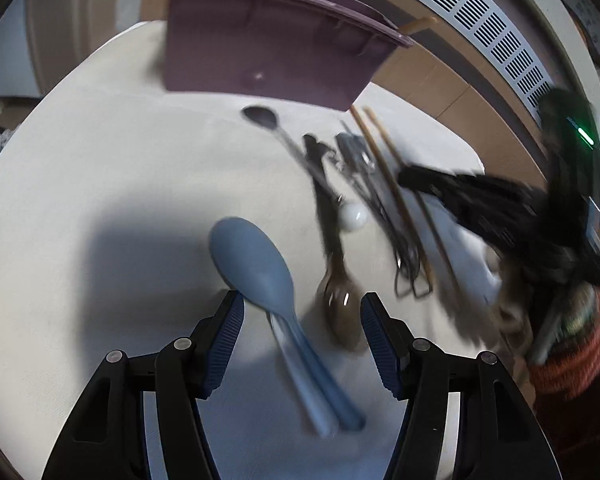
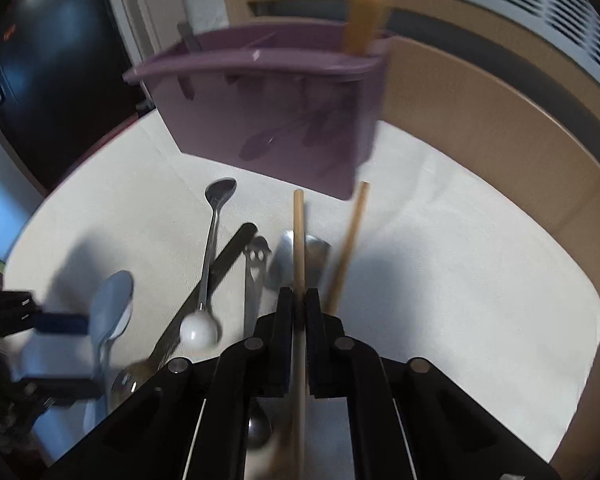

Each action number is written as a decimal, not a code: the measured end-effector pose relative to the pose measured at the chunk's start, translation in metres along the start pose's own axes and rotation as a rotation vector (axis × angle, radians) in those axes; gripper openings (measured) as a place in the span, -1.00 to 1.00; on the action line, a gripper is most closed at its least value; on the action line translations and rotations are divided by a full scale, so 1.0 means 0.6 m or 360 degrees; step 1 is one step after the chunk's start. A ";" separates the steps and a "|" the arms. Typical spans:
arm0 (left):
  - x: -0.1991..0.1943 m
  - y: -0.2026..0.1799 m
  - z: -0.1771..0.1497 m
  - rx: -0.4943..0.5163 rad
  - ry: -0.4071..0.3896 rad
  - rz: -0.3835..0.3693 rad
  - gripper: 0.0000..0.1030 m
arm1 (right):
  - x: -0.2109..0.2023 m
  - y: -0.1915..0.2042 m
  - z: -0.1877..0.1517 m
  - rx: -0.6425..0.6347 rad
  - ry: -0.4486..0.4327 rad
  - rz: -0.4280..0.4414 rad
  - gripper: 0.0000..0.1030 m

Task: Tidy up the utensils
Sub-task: 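Grasp a wooden chopstick with the right tool while the left tool reaches the blue spoon, then close the left tool on the blue plastic spoon handle and lift it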

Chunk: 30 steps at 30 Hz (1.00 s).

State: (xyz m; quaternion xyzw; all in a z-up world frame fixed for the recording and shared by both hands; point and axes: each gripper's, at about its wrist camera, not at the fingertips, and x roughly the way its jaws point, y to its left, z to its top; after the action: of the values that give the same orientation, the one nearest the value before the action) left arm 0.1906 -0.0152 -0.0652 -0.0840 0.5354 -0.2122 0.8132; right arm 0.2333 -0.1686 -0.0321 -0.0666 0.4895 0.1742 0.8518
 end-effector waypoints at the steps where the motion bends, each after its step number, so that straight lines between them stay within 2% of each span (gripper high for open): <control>1: 0.008 -0.005 0.009 0.0016 -0.0001 0.0008 0.19 | -0.014 -0.009 -0.011 0.0024 -0.0019 0.0003 -0.90; 4: 0.031 -0.019 0.036 0.0094 -0.0024 0.0061 0.19 | -0.047 -0.028 -0.040 0.0069 -0.0061 -0.0010 -0.90; 6: 0.040 -0.027 0.049 0.0162 -0.0034 0.0140 0.19 | -0.063 -0.035 -0.055 0.0081 -0.0087 -0.0035 -0.90; 11: 0.052 -0.046 0.050 0.0335 0.0019 0.0318 0.19 | -0.095 -0.050 -0.083 0.0078 -0.0144 -0.0086 -0.89; 21: 0.037 -0.018 0.046 0.0302 0.0072 0.0509 0.15 | -0.087 -0.039 -0.082 0.0109 -0.0214 -0.0036 -0.89; 27: 0.026 -0.012 0.043 0.0234 0.0104 0.0442 0.04 | -0.084 -0.038 -0.085 0.0112 -0.0199 -0.0051 -0.89; 30: 0.027 -0.012 0.046 0.0205 0.0102 0.0456 0.03 | -0.084 -0.034 -0.085 0.0095 -0.0200 -0.0069 -0.89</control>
State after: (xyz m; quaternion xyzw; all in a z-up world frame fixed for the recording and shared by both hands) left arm 0.2194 -0.0313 -0.0647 0.0523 0.5530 -0.1304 0.8213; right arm 0.1760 -0.2138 -0.0161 -0.0409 0.4385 0.1449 0.8861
